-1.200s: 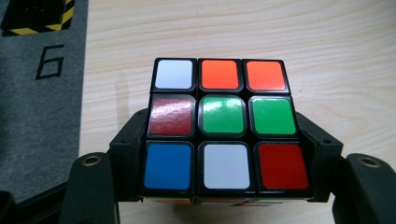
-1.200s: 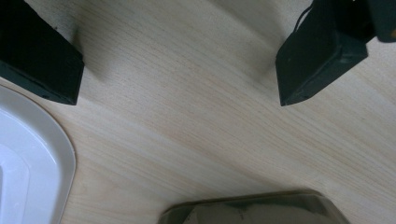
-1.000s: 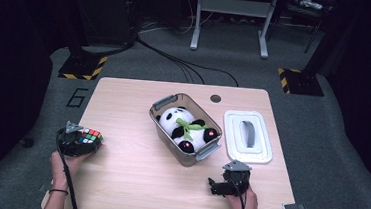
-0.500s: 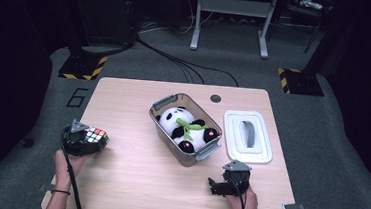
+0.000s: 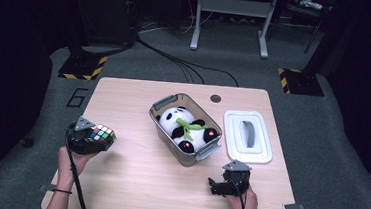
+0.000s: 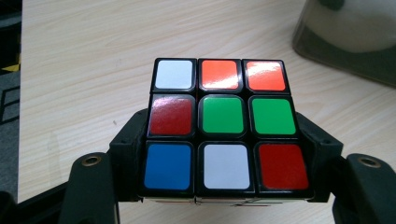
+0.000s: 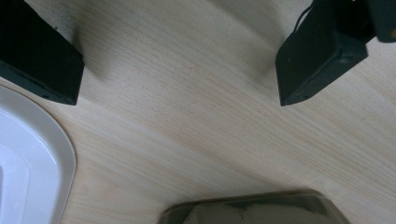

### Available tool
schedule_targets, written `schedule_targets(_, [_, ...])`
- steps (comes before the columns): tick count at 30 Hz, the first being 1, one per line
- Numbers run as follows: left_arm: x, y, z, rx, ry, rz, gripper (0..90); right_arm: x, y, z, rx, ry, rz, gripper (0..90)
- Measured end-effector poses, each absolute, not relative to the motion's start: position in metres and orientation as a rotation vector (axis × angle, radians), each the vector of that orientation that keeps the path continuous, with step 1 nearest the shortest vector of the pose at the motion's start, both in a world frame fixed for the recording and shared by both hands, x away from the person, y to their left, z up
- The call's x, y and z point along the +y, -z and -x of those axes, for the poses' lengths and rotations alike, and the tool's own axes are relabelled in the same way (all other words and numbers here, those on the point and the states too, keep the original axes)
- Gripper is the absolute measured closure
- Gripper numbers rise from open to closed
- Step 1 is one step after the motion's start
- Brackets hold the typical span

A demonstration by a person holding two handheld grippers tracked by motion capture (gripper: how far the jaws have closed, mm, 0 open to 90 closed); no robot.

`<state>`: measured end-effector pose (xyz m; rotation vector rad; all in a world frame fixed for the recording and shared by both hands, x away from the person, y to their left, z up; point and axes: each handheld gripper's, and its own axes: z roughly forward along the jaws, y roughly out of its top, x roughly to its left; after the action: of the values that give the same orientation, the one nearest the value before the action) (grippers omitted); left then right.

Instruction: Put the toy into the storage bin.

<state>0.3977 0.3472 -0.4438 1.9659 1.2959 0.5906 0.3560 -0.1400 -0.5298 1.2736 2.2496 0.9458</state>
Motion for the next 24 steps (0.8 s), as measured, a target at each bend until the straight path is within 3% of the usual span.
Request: schedule_targets(24, [0.315, 0.399, -0.395, 1.149, -0.589, -2.000, 34.1, -0.139, 0.530, -0.356, 2.239, -0.951, -1.285, 0.5])
